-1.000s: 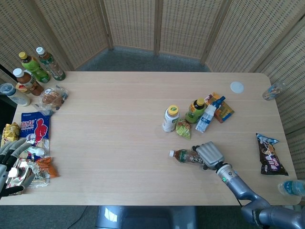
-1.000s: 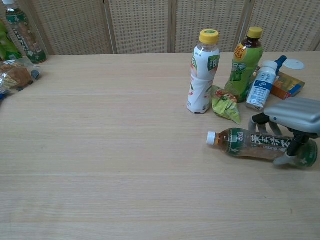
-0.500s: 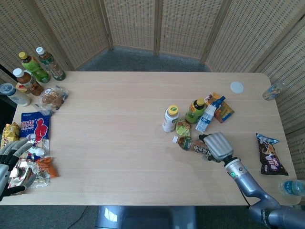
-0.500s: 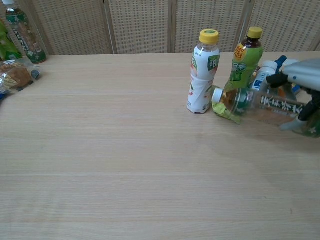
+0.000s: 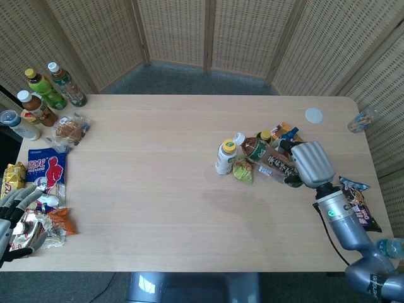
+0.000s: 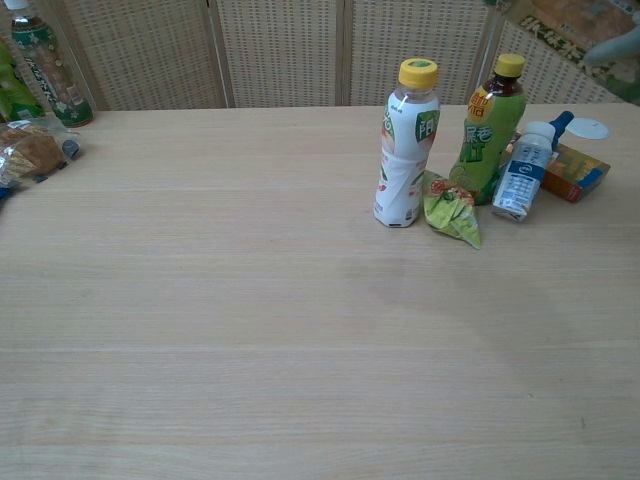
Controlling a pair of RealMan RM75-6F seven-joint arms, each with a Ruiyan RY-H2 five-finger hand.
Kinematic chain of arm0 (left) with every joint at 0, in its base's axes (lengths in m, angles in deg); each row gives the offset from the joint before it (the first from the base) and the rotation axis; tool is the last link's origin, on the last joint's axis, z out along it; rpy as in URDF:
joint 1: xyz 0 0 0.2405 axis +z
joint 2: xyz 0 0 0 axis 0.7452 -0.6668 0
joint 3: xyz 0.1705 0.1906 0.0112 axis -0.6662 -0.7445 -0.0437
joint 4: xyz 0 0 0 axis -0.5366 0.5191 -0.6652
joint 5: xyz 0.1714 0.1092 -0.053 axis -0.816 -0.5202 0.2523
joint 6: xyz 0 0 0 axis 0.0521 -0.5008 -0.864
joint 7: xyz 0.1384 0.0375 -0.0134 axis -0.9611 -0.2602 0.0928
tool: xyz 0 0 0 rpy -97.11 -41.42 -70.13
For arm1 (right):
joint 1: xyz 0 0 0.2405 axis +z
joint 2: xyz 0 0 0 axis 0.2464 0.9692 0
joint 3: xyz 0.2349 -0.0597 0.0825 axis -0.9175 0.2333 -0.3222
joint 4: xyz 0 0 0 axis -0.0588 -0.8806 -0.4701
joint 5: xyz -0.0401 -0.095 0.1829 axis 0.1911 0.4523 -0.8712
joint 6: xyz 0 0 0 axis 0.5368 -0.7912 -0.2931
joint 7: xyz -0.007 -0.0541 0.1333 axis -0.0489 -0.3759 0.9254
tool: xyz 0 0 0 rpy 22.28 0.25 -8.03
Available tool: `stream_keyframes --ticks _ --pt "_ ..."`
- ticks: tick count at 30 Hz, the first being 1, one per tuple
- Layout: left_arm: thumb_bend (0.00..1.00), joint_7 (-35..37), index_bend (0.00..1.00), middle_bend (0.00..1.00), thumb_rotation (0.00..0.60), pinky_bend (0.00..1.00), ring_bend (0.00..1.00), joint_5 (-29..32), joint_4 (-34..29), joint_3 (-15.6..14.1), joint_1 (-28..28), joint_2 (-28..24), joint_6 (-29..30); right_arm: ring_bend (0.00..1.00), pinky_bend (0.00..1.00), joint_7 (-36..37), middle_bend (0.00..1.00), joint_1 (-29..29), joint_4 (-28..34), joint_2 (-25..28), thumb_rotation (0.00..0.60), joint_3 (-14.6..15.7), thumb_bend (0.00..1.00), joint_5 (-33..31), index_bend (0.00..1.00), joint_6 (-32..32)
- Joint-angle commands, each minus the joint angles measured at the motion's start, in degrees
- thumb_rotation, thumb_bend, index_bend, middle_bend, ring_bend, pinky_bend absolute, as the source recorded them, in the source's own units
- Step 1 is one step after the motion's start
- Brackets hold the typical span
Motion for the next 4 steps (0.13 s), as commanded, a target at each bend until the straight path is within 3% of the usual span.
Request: stream_keyframes --ticks 1,4 --pt "0.35 0.2 0.12 0.06 0.6 0.0 0.0 0.03 0.16 -0.01 0.03 0.02 0.02 0.93 1.0 -0.77 1.0 0.25 0.52 0.41 0.6 -0.03 0.24 -0.66 0.81 0.45" --pt "0.35 0.34 0.12 0.06 0.6 0.0 0.0 0.04 0.34 0.05 -0.08 0.09 -0.09 0.93 1.0 -1.25 1.0 0.35 0.55 0.16 0.6 0.42 0.24 -1.07 0.81 0.97"
